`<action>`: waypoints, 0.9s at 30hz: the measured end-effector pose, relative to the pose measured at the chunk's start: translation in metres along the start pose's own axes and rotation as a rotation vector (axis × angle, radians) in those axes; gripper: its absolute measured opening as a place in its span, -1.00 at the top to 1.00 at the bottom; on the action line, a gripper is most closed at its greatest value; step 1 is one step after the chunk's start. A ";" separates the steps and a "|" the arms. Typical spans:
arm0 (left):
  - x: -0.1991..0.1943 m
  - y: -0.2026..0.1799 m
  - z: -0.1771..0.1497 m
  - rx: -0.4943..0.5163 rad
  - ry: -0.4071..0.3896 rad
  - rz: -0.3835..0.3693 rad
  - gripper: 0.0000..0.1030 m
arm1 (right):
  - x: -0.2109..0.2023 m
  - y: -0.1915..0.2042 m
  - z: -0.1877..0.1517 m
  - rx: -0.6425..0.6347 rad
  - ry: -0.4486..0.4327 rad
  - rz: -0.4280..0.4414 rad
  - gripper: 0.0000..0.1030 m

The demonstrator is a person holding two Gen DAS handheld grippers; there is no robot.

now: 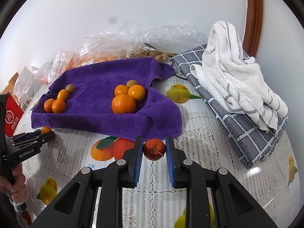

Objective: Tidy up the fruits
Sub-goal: 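Grasp the red cherry tomato with the right tool while the left tool grasps an orange, then carry the held tomato and orange up onto the purple towel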

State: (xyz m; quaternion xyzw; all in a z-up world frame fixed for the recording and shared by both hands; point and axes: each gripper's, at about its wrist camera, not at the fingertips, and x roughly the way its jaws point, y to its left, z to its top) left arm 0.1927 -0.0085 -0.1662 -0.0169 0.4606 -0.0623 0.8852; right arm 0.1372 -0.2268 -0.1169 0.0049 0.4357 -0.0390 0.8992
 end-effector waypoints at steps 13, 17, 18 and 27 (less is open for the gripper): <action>-0.044 0.022 0.004 -0.066 -0.046 -0.020 0.31 | -0.024 0.019 0.004 -0.031 -0.036 0.024 0.54; -0.055 0.026 0.005 -0.078 -0.058 -0.017 0.31 | -0.031 0.025 0.008 -0.042 -0.049 0.029 0.54; -0.056 0.026 0.005 -0.081 -0.060 -0.019 0.31 | -0.033 0.026 0.009 -0.043 -0.053 0.032 0.54; -0.069 0.026 0.007 -0.092 -0.076 -0.027 0.31 | -0.044 0.035 0.016 -0.061 -0.075 0.038 0.54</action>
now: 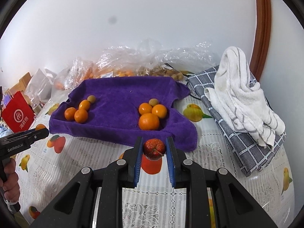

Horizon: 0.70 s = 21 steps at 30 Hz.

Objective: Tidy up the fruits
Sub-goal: 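Carry the held tomato and orange up onto the purple towel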

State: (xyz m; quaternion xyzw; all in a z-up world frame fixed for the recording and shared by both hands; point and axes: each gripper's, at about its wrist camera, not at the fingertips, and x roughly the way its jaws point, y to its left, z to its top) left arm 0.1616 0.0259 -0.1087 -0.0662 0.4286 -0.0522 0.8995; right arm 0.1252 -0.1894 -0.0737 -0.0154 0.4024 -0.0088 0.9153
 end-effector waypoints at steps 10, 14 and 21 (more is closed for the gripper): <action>-0.014 -0.005 0.013 0.011 -0.027 -0.013 0.31 | -0.004 0.002 0.010 0.008 -0.019 0.011 0.54; -0.015 -0.005 0.018 0.011 -0.033 -0.018 0.31 | -0.004 0.006 0.014 0.001 -0.029 0.013 0.54; -0.011 0.004 0.024 0.007 -0.031 -0.016 0.31 | 0.003 0.011 0.022 0.000 -0.032 0.030 0.54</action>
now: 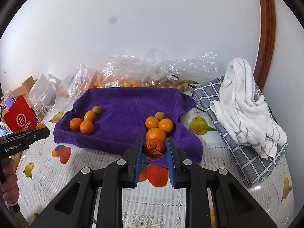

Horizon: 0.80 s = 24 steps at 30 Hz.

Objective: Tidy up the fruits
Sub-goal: 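Carry the held tomato and orange up onto the purple towel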

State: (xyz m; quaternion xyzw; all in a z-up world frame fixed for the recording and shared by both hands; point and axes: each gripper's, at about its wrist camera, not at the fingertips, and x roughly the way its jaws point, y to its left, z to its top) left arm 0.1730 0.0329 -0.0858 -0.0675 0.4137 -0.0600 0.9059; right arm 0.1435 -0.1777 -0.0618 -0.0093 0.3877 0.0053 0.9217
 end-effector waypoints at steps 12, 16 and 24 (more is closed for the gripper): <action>0.014 0.027 0.027 -0.035 -0.006 0.020 0.31 | 0.040 -0.004 0.029 0.000 -0.001 0.016 0.54; 0.026 0.032 0.040 -0.044 -0.004 0.004 0.31 | 0.063 -0.009 0.042 -0.007 0.005 0.016 0.54; 0.057 0.034 0.055 -0.049 0.007 -0.020 0.31 | 0.125 -0.025 0.062 0.025 0.061 0.044 0.54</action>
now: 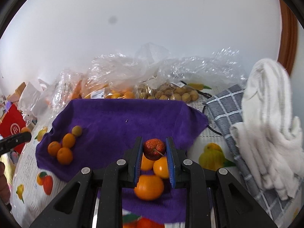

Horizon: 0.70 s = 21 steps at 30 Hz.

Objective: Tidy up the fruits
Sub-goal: 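Carry the held tomato and orange up onto the purple towel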

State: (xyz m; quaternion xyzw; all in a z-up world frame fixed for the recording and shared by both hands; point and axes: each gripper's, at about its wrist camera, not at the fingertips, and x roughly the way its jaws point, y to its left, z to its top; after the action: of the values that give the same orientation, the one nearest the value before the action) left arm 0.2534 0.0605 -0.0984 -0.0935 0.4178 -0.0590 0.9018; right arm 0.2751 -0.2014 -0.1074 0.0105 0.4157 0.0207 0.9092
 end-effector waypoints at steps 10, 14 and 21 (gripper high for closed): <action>0.038 -0.017 0.007 0.038 0.055 -0.054 0.31 | 0.057 -0.004 0.013 0.001 0.085 -0.005 0.54; 0.053 -0.031 0.009 0.070 0.076 -0.073 0.31 | 0.072 -0.004 0.013 -0.010 0.125 -0.021 0.54; 0.073 -0.051 0.011 0.103 0.107 -0.072 0.31 | 0.082 -0.011 0.008 -0.007 0.156 -0.019 0.52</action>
State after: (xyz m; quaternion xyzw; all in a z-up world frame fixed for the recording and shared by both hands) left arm 0.3079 -0.0017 -0.1346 -0.0589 0.4582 -0.1179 0.8790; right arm 0.3349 -0.2091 -0.1643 0.0018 0.4852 0.0142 0.8743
